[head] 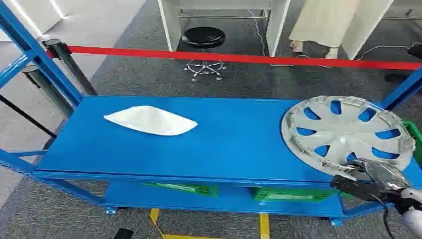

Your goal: Take the parts from the cabinet and place them on the table.

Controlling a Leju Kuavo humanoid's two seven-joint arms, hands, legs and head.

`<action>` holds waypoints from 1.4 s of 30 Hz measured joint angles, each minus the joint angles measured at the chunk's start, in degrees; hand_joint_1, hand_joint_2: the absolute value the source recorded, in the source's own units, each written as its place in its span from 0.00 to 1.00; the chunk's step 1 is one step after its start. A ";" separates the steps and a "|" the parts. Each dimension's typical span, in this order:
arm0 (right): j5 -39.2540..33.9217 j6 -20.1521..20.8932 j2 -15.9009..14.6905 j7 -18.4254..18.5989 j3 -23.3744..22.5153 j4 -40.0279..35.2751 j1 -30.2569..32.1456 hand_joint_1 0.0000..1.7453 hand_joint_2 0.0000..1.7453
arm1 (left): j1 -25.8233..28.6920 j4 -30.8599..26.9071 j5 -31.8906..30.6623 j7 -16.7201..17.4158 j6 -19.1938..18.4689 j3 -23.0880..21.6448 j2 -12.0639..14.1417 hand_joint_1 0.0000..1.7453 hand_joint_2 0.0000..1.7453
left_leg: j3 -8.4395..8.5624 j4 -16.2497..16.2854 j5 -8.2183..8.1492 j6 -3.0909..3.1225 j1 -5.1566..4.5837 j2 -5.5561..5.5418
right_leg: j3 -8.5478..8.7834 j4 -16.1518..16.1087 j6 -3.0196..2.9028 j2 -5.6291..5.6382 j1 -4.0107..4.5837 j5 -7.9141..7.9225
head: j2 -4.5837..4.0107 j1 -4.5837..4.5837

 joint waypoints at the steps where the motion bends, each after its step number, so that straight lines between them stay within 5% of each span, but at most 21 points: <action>1: 0.09 -0.11 0.00 0.11 0.16 0.00 -0.05 1.00 1.00 | 0.06 0.00 0.04 0.00 0.02 0.00 0.00 0.00 0.00 | -2.04 4.72 -2.01 -0.20 0.14 0.00 | -0.06 0.00 -0.03 -0.04 0.00 0.01 | 0.00 0.00; 3: 0.26 -0.31 0.02 0.20 0.37 0.02 -0.27 1.00 1.00 | 0.31 0.00 0.04 0.00 0.02 0.00 0.00 0.00 0.00 | -3.66 8.63 -2.55 -0.48 0.45 0.00 | -0.05 0.01 -0.02 -0.04 -0.05 0.01 | 0.00 0.02; 4: 0.35 -0.31 0.00 0.26 0.44 0.07 -0.28 1.00 1.00 | 0.36 -0.02 0.04 0.00 0.02 0.00 0.00 0.00 0.00 | -2.51 6.43 -0.67 -0.59 0.62 0.01 | 0.01 0.03 0.03 -0.01 -0.15 0.02 | 0.00 0.00; 7: 0.37 -0.37 0.00 0.55 0.66 0.11 -0.53 1.00 1.00 | 0.33 -0.02 0.04 0.00 0.09 0.00 0.07 0.00 0.00 | 4.38 -7.83 5.76 -0.83 1.11 -0.01 | 0.20 0.11 0.84 0.08 -0.46 -0.07 | 0.00 -0.04; 8: 0.40 -0.42 0.00 0.68 0.66 0.15 -0.51 1.00 1.00 | 0.24 0.00 0.04 0.00 0.09 0.00 0.00 0.00 0.00 | 4.96 -9.48 4.86 -0.65 0.77 -0.12 | -0.06 0.47 1.36 0.25 -0.15 -0.28 | 0.00 -0.28; 13: 0.75 -0.94 0.00 0.70 0.90 0.61 -0.37 1.00 1.00 | 0.26 0.00 0.11 0.00 0.13 0.00 0.00 0.00 0.00 | 4.57 -9.83 5.71 1.81 0.82 0.08 | -0.84 0.49 3.02 0.42 -0.56 -0.46 | 0.00 -0.02; 14: 0.85 -1.05 0.00 0.64 0.96 0.70 -0.42 1.00 1.00 | 0.19 -0.02 0.17 0.00 0.18 0.00 0.00 0.00 0.00 | 4.44 -9.83 5.74 2.23 0.79 0.08 | -2.12 2.98 3.00 0.30 -0.55 -2.28 | 0.00 0.20; 16: 1.07 -1.49 0.00 0.46 1.16 0.90 -0.35 1.00 1.00 | 0.20 0.00 0.22 -0.02 0.20 -0.02 -0.02 0.00 0.00 | 4.12 -9.81 5.84 2.56 0.49 0.11 | -6.99 13.05 3.05 0.32 -0.52 -6.84 | 0.00 0.26; 18: 1.29 -2.08 0.07 -0.02 1.36 0.96 -0.21 1.00 1.00 | 0.34 0.00 0.50 -0.07 0.20 -0.02 -0.02 0.00 0.00 | 4.01 -9.78 5.85 2.65 0.23 0.12 | -9.86 18.49 3.02 0.31 -0.51 -7.86 | 0.00 0.26; 20: 1.99 -3.08 0.07 -0.61 1.58 0.96 -0.26 1.00 1.00 | 0.35 -0.02 0.55 -0.17 0.13 -0.02 -0.02 0.00 0.00 | 4.11 -9.76 5.84 2.64 0.18 0.10 | -7.50 13.36 2.77 0.31 -0.49 -4.00 | 0.00 0.29; 22: 2.63 -3.98 0.07 -1.05 1.84 0.94 -0.55 1.00 1.00 | 0.27 0.00 0.55 -0.33 0.07 -0.04 -0.07 0.00 0.00 | 4.34 -9.72 5.73 2.45 0.18 0.10 | -1.83 2.39 2.29 0.25 -0.49 0.54 | 0.00 0.31; 23: 2.76 -4.15 0.09 -1.27 1.95 0.92 -0.83 1.00 1.00 | 0.22 -0.02 0.55 -0.37 0.04 -0.04 -0.09 0.00 0.00 | 4.21 -9.50 5.54 1.99 -0.20 0.10 | -0.85 0.28 2.22 0.21 -0.09 -0.49 | 0.00 0.26; 26: 2.87 -4.46 0.24 -1.51 2.54 0.55 -0.82 1.00 1.00 | 0.17 0.00 0.55 -0.50 0.04 -0.07 -0.11 0.00 0.00 | 4.21 -9.67 5.83 1.05 0.14 0.08 | -0.66 0.45 1.57 0.34 0.21 -0.11 | 0.00 0.18; 28: 2.93 -4.85 0.28 -1.53 2.69 0.39 -0.99 1.00 1.00 | 0.18 -0.02 0.57 -0.57 0.02 -0.07 -0.07 0.00 0.00 | 4.14 -9.01 5.29 0.31 0.29 0.01 | -0.36 -0.07 0.75 0.09 -0.28 0.42 | 0.00 0.22; 29: 3.02 -5.31 0.33 -1.83 2.69 0.33 -1.14 1.00 1.00 | 0.17 -0.02 0.59 -0.70 -0.09 -0.07 -0.09 0.00 1.00 | 3.27 -6.98 3.57 0.00 0.25 0.02 | -0.37 -0.07 0.42 0.04 -0.30 0.39 | 0.00 -0.06; 32: 3.17 -7.05 1.16 -3.38 2.78 0.29 -1.24 1.00 1.00 | 0.31 -0.02 0.87 -0.92 -0.74 -0.07 -0.07 0.00 1.00 | -2.32 6.07 -2.94 -0.52 0.41 0.02 | -0.62 -0.05 0.12 -0.05 -0.28 0.40 | 0.00 -0.09; 33: 3.13 -8.04 1.59 -4.29 2.76 0.31 -1.08 1.00 1.00 | 0.45 -0.02 1.09 -1.09 -0.92 -0.07 -0.07 0.00 1.00 | -3.31 8.47 -3.37 -0.59 0.41 0.02 | -0.68 -0.03 0.12 -0.03 -0.29 0.40 | 0.00 -0.06; 35: 3.02 -9.18 2.25 -6.21 2.84 0.31 -0.68 1.00 1.00 | 0.67 -0.02 1.18 -1.40 -1.01 -0.07 -0.02 0.00 1.00 | -1.30 4.54 -0.13 -0.49 0.47 0.02 | -0.67 0.01 0.15 0.06 -0.32 0.42 | 0.00 -0.09; 37: 2.97 -9.33 2.80 -6.75 3.11 0.20 -0.58 1.00 1.00 | 0.62 -0.02 1.22 -1.62 -1.01 -0.07 0.02 0.00 1.00 | 3.53 -5.63 4.89 -0.11 0.47 0.02 | -0.46 0.06 0.29 0.22 -0.35 0.40 | 0.00 -0.11; 39: 2.95 -9.42 3.19 -6.97 3.28 0.13 -0.38 1.00 1.00 | 0.45 -0.02 1.22 -1.70 -1.03 -0.07 0.02 0.00 1.00 | 4.94 -9.71 4.90 0.48 0.23 -0.05 | -1.03 0.38 1.12 0.34 0.01 0.41 | 0.00 -0.02; 42: 2.93 -9.51 3.47 -7.16 3.32 0.00 -0.38 1.00 1.00 | 0.76 -0.02 1.22 -1.70 -1.03 -0.07 0.04 0.00 1.00 | 4.47 -9.60 5.05 1.40 -0.03 -0.07 | -1.06 -0.11 2.14 0.27 -0.21 0.80 | 0.00 -0.04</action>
